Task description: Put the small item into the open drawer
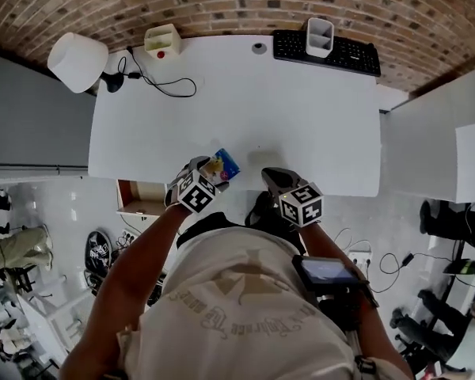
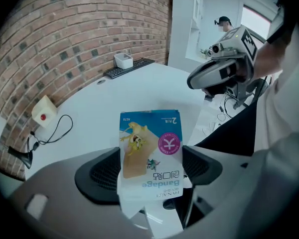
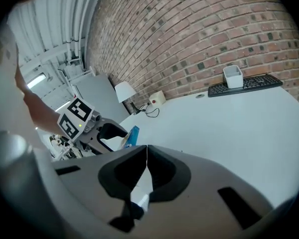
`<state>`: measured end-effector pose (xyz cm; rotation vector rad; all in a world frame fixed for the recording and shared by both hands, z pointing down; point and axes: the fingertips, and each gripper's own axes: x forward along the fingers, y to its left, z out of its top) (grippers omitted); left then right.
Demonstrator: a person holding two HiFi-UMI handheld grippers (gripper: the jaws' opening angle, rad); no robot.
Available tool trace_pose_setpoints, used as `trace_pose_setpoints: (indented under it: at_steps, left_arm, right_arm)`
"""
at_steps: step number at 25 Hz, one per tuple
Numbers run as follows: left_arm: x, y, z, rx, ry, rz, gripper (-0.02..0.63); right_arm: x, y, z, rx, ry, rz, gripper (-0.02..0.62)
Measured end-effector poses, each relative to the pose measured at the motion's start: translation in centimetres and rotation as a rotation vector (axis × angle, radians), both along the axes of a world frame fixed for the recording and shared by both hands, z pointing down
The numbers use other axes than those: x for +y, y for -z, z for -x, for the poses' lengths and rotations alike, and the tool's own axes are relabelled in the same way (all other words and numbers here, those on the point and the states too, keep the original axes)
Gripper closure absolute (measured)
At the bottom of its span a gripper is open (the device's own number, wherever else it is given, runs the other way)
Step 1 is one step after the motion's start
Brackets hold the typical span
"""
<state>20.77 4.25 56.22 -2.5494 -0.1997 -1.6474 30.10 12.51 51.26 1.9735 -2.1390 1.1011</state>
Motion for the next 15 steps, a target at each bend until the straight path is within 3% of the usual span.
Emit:
trace_pose_setpoints:
  at_steps: [6,15]
  left_arm:
    - [-1.3,1.4,3.5,0.04,0.035,-0.01,0.221]
    - [-4.9,2.6,11.4,0.143,0.19,0.028,0.221]
  right_arm:
    - [-3.1,0.5,3.3,0.002,0.036,0.007,0.589]
    - [-7.8,1.3,10.8,0.052,0.137,0.026,0.589]
